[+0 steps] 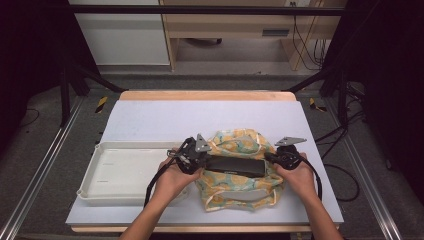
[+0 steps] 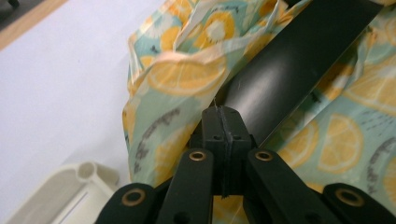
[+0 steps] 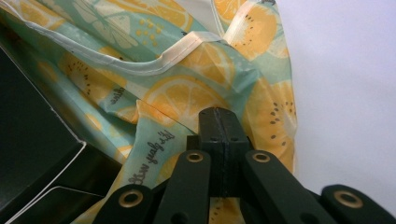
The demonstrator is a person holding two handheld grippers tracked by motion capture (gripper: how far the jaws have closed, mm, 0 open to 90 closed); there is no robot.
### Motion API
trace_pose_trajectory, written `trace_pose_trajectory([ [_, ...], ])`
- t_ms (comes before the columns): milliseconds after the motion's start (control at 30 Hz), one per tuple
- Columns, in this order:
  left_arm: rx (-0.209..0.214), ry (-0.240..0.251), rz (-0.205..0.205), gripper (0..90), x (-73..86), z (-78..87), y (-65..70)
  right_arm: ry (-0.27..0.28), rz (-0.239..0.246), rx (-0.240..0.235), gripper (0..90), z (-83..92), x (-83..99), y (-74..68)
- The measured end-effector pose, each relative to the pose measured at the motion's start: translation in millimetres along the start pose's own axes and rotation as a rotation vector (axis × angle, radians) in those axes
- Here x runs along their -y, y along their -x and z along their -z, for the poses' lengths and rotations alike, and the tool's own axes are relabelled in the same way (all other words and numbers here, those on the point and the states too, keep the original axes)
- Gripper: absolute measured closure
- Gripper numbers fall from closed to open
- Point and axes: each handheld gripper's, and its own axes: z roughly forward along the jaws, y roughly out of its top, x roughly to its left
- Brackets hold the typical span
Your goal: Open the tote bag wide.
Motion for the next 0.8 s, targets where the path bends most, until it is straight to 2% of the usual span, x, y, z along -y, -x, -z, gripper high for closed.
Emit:
trace_pose_trajectory([
  [100,-0.007,0.014,-0.007,90.0,-3.4,0.9,-0.1,0.003,-0.003,-0.001,90.0,0.0,0.1,-0.2],
  [167,-0.041,0.057,0.011,90.0,-6.8,0.9,-3.5,0.003,0.0,0.0,90.0,0.0,0.4,0.1],
  [233,-0.054,0.056,0.013,90.0,-7.7,0.1,-5.8,0.003,0.001,0.0,90.0,0.0,0.4,0.0],
  [267,-0.085,0.026,0.009,90.0,-8.3,-6.0,-10.5,0.007,0.003,0.0,90.0,-0.1,0.5,-0.2],
  [367,-0.117,-0.026,0.021,90.0,-5.8,-19.8,-17.8,0.005,0.004,0.002,90.0,0.0,0.5,-0.5],
  [567,-0.136,-0.092,0.055,90.0,0.0,-35.8,-27.4,0.005,0.011,0.005,90.0,0.1,0.6,-1.1],
  [600,-0.147,-0.124,0.052,90.0,1.6,-41.1,-28.9,0.005,0.012,0.006,90.0,0.2,0.6,-1.2],
  [800,-0.135,-0.198,0.058,90.0,7.1,-51.0,-33.0,0.008,0.016,0.006,90.0,0.5,1.3,-1.1],
])
